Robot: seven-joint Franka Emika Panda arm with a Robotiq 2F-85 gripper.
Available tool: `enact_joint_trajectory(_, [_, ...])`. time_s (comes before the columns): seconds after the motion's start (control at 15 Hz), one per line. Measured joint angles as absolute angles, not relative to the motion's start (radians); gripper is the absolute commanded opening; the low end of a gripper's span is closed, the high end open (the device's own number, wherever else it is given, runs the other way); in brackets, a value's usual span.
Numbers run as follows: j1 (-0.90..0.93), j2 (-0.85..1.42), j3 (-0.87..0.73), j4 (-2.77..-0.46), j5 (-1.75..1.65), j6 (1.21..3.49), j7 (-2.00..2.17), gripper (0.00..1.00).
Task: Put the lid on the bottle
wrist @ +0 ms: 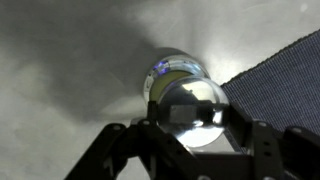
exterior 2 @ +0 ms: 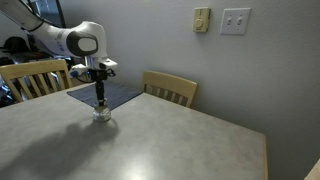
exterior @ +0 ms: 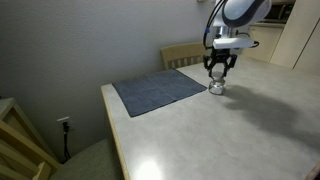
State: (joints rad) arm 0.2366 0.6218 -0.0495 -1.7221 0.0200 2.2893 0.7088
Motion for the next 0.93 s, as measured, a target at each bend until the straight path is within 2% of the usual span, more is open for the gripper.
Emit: enact_joint_trajectory(0.93, [0.188,0.59,-0.021,-1.781,0.104,2.31,0.648,0.44])
